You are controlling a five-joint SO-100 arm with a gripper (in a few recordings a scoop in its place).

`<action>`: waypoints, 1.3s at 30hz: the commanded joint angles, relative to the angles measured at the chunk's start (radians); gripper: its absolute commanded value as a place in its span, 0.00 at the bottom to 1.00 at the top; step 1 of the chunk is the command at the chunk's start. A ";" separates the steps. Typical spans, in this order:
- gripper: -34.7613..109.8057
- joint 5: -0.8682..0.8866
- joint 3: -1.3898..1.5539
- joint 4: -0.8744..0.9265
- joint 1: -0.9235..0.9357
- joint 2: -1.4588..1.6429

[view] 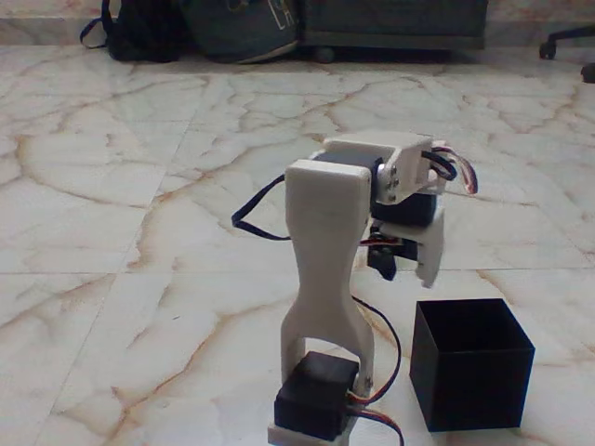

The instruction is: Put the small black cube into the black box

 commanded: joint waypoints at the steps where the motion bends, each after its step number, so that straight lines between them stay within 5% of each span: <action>1: 0.28 0.029 0.143 -0.075 -0.100 0.132; 24: 0.27 0.172 1.080 -0.324 -0.502 0.701; 39: 0.28 0.087 1.355 -0.339 -0.393 0.850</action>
